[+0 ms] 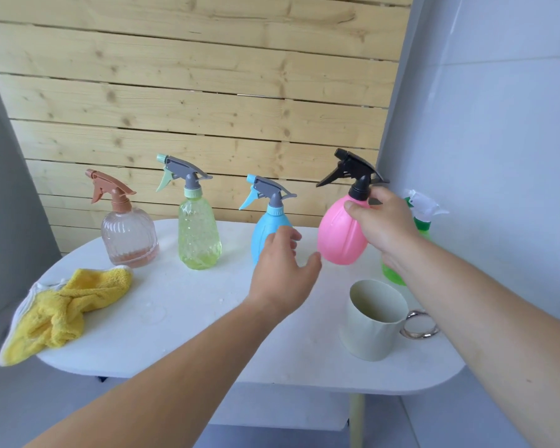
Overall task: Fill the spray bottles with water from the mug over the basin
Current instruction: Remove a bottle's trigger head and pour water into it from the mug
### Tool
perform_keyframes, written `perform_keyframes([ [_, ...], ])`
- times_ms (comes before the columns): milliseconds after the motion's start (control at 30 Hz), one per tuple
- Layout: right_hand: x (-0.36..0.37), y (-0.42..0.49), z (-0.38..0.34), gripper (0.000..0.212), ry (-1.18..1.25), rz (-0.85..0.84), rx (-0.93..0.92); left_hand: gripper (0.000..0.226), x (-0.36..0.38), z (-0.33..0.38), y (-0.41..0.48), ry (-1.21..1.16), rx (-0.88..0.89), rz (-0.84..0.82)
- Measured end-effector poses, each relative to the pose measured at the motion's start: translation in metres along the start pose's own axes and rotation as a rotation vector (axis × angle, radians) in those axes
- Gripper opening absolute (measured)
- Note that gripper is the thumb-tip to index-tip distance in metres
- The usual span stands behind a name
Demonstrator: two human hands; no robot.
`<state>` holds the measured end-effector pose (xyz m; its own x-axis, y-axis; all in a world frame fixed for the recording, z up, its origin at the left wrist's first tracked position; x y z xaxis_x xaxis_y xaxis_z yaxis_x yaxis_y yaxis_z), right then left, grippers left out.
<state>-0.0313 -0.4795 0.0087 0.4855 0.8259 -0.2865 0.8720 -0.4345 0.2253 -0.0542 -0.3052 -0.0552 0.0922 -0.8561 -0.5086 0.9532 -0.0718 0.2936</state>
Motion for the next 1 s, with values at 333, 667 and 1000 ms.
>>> perform_keyframes([
  [333, -0.029, -0.116, -0.063, 0.023, 0.210, -0.219, 0.160, 0.076, -0.051, 0.044, -0.069, 0.033, 0.124, -0.096],
  [667, -0.024, -0.216, -0.032, 0.023, 0.569, -0.223, 0.342, 0.067, -0.106, 0.021, -0.176, 0.126, -0.037, -0.409],
  [1000, -0.013, -0.262, -0.011, 0.031, 0.538, -0.358, 0.423, 0.094, -0.133, -0.005, -0.224, -0.212, -0.231, -0.630],
])
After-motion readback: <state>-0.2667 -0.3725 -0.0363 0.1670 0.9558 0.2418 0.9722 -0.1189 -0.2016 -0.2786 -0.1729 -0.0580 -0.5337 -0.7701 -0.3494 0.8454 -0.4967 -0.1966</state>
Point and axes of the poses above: each hand's wrist, its own y-axis towards the middle knuckle, its own x-axis out of the palm, z = x × y, the point moved 1 cm from there along y, towards the middle knuckle, and after that the axes turned 2 degrees about y, right-handed, at the moved point
